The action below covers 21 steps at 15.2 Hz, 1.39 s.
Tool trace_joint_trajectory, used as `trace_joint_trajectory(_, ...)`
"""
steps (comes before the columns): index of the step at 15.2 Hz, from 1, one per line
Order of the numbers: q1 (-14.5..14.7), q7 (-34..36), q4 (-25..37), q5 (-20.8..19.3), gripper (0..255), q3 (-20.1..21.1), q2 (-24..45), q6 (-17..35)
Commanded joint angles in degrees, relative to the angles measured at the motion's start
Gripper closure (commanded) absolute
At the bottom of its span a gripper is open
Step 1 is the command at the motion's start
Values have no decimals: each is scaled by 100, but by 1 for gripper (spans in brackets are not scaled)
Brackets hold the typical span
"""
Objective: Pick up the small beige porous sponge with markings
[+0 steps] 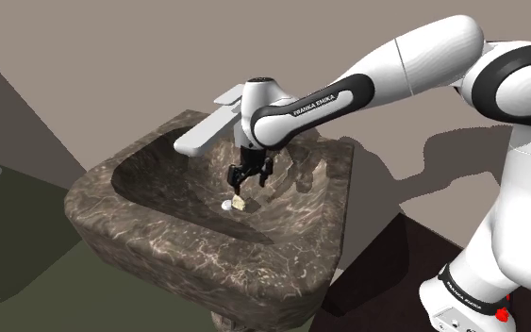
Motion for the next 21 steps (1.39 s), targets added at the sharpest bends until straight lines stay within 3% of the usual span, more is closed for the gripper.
trace_joint_trajectory(1,117,-38,648,-17,0,31,1021,247)
trace_joint_trajectory(2,136,-46,649,-3,0,9,1019,247)
trace_joint_trajectory(3,143,-55,559,-19,255,1,1106,419)
trace_joint_trajectory(8,425,342,1061,-179,255,49,1498,322)
trace_joint_trajectory(11,383,272,491,-124,255,59,1365,762)
trace_joint_trajectory(12,67,226,-131,-81,255,-67,58,764)
trace_joint_trajectory(13,67,226,-131,-81,0,-67,58,764)
trace_joint_trajectory(16,269,1222,-566,131,0,-84,-208,962)
trace_joint_trajectory(21,288,1211,-674,99,0,-100,13,1286)
